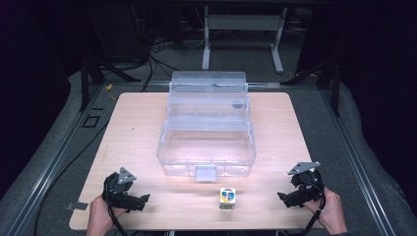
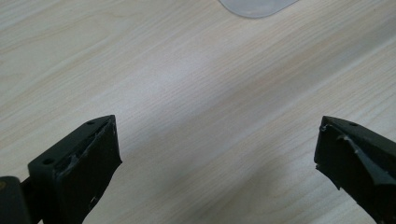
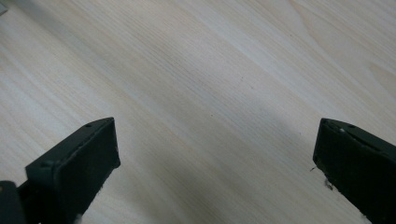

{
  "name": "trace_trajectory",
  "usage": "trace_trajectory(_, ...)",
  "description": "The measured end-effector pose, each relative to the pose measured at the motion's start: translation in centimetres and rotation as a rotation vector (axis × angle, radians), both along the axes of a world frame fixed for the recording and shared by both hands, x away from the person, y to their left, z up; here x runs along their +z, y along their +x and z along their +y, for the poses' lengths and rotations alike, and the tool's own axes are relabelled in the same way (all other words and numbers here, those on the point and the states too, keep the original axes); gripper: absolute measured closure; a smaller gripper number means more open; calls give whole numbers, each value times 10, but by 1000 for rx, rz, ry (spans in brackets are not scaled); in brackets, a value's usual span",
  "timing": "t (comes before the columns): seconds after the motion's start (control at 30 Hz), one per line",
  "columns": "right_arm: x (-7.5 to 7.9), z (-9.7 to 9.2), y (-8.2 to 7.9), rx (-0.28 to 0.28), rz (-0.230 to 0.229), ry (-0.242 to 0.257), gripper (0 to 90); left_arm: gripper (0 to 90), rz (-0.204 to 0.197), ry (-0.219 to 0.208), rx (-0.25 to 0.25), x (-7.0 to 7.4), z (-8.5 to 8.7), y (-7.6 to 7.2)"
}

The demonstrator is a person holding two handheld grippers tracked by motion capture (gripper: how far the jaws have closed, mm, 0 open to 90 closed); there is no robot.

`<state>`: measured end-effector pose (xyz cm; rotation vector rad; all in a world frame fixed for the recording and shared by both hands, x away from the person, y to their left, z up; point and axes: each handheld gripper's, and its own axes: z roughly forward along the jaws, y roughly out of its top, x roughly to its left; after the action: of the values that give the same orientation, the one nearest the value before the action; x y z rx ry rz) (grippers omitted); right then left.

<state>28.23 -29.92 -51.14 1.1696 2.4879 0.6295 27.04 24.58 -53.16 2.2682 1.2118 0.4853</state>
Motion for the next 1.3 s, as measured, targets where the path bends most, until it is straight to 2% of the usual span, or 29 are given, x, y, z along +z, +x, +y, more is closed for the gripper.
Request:
trace_trajectory(0.1,-1,3,-1,17,-7,-20,0,3,0,3,-8,0,-2,0)
trace_trajectory(0.13,-2,5,-1,31,-4,-42,0,3,2,5,-12,0,-3,0)
trace_trajectory(0.3,-3,6,0,33,21,-11,27,3,8,11,-14,-1,-1,-1)
trace_trajectory(0.33,-2,6,0,41,36,-26,28,3,6,7,-11,-1,-1,-1)
trace_trajectory(0.37,-4,7,0,43,27,-22,30,3,4,7,-10,0,-2,-1)
trace_trajectory(0.43,-4,9,0,51,36,-32,49,3,10,8,-20,0,-3,-2)
trace_trajectory(0.53,-3,13,-1,42,36,-62,61,3,13,10,-31,-1,-5,-2)
trace_trajectory(0.63,-2,15,-2,45,41,-62,63,3,19,15,-40,-2,-7,-2)
trace_trajectory(0.77,2,21,-3,82,63,-74,93,3,17,14,-46,-2,-7,-2)
trace_trajectory(0.83,2,26,-5,98,32,-66,94,2,19,8,-53,-2,-9,-2)
trace_trajectory(0.9,5,32,-6,114,43,-85,94,2,15,9,-62,-2,-12,-1)
trace_trajectory(0.93,6,37,-7,125,27,-74,92,2,20,12,-70,-2,-13,-1)
trace_trajectory(1.03,8,41,-7,133,31,-74,90,2,16,16,-76,-2,-14,0)
trace_trajectory(1.1,11,45,-8,139,15,-77,89,2,18,12,-75,-3,-13,0)
trace_trajectory(1.17,13,49,-6,140,22,-63,89,2,18,10,-78,-3,-10,0)
trace_trajectory(1.27,14,60,-3,151,24,-94,91,2,17,11,-76,-4,-9,-1)
trace_trajectory(1.3,16,67,-1,170,26,-99,92,2,16,7,-76,-4,-9,-1)
